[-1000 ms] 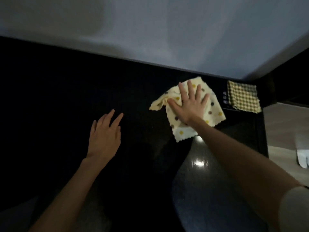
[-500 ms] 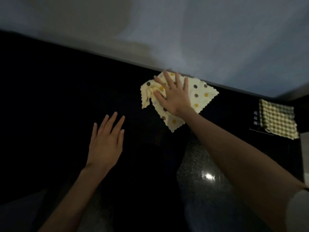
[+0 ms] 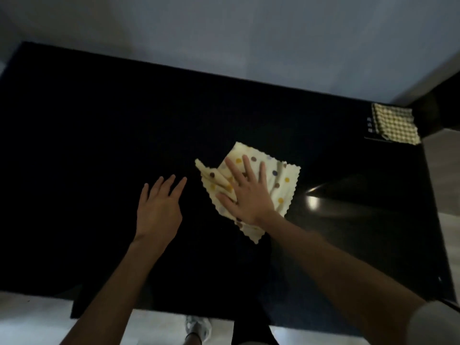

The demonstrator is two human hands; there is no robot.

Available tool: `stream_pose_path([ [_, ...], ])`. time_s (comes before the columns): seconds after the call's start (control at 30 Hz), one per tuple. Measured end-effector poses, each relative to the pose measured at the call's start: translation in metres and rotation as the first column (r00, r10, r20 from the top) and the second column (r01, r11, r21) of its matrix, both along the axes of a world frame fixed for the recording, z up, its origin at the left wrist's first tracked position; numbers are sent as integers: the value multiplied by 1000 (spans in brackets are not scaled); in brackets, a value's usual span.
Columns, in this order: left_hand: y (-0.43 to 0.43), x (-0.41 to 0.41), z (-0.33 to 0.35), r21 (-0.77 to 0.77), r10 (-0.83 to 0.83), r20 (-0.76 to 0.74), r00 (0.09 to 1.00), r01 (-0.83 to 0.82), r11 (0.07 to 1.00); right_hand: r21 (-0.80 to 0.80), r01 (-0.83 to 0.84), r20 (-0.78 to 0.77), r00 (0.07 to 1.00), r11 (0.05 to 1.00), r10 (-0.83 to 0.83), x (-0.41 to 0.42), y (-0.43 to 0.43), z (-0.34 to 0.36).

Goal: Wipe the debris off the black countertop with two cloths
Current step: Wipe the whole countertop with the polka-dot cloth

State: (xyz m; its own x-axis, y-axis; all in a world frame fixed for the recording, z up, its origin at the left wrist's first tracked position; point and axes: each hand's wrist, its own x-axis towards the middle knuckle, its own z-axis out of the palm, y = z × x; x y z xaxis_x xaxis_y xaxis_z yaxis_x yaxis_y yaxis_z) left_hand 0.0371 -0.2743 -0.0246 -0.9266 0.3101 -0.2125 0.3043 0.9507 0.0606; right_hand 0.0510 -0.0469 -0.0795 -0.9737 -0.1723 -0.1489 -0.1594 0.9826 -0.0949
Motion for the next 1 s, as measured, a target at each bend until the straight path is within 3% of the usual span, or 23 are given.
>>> stream_pose_path([
  [0.2,-20,25,9,9,-94,63,994,94,996,-11,75,15,997,997,-75,108,-55,8],
  [0.37,-21,31,15,22,-170,96,981,169,985,-12,64,61,996,998,-63,170,-48,16],
  [0.47,-19,31,15,13,-190,136,972,190,982,-27,263,72,963,965,-260,204,-15,15],
  [0.53,-18,33,14,-8,-200,150,968,203,979,-31,513,79,857,858,-509,220,13,15],
  [0.6,-20,35,12,-13,-203,153,967,207,978,10,722,79,690,692,-720,222,29,14],
  [0.67,-24,36,9,-7,-208,151,966,211,977,30,852,70,519,522,-852,204,27,13],
  [0.73,-26,35,8,-14,-216,156,964,221,975,-13,914,79,406,406,-910,176,11,13],
  [0.8,-26,33,9,-31,-223,177,959,232,972,-68,889,101,457,452,-884,146,-10,12],
  [0.9,-23,31,10,-43,-220,208,953,234,971,-113,723,87,691,682,-718,118,-50,12],
  [1.0,-19,35,8,-48,-184,194,964,197,979,-55,496,73,868,867,-492,127,-85,13],
])
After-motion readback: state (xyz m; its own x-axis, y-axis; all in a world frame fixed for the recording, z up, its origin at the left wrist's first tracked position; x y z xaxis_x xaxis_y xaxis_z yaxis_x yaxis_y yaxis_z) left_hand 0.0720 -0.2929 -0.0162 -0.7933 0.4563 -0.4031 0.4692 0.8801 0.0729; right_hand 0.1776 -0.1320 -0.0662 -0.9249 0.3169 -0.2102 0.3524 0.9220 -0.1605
